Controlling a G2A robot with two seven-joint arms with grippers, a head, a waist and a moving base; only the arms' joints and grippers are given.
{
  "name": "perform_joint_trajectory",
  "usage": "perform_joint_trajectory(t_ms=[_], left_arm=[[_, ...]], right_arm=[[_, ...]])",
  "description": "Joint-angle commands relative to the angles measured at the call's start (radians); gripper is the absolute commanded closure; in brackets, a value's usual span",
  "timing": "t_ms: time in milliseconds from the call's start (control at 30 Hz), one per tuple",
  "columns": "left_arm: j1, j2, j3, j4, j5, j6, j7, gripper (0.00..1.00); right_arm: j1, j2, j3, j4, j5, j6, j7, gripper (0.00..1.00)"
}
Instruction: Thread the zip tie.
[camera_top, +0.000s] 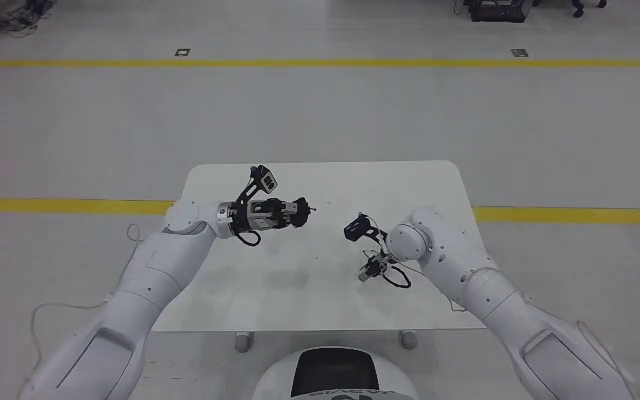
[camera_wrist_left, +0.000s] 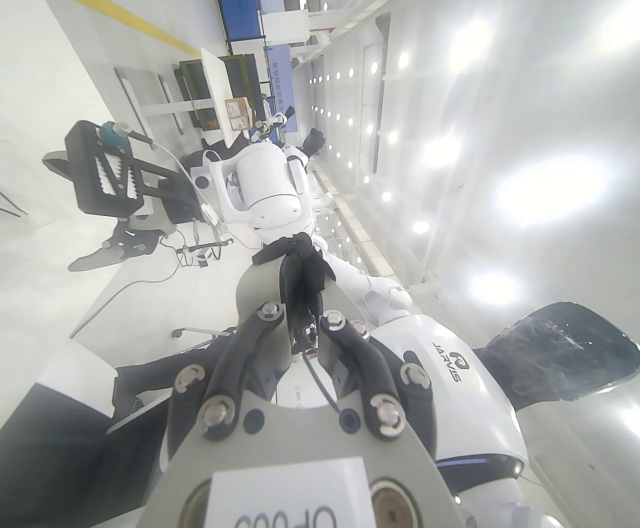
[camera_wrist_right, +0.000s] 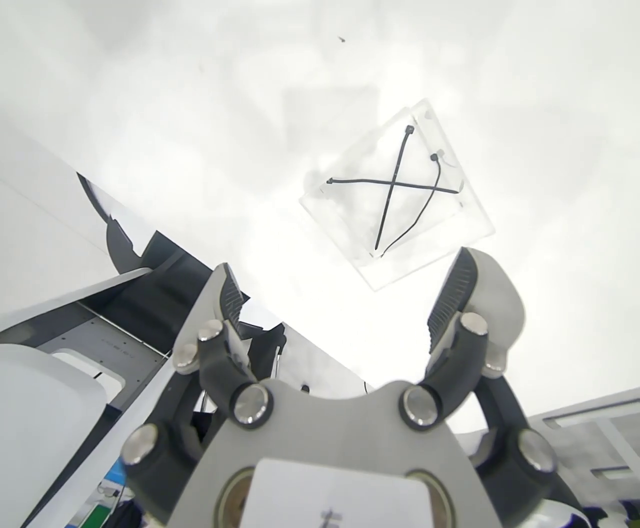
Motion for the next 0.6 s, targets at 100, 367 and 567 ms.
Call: perform_joint_trajectory(t_ms=[100, 367, 567], left_arm=[[0.0, 0.0, 0.0, 0.0, 0.0, 0.0, 0.0, 1.0], [0.0, 0.0, 0.0, 0.0, 0.0, 0.0, 0.0, 1.0], [0.0, 0.0, 0.0, 0.0, 0.0, 0.0, 0.0, 1.0]], right_arm=[[0.001, 0.0, -0.005, 0.0, -0.007, -0.018, 0.006, 0.0], [-0.017, 0.004, -0.003, -0.027, -0.056, 0.015, -0.023, 0.0], [-0.038, 0.011, 0.007, -0.066, -0.091, 0.043, -0.022, 0.5]])
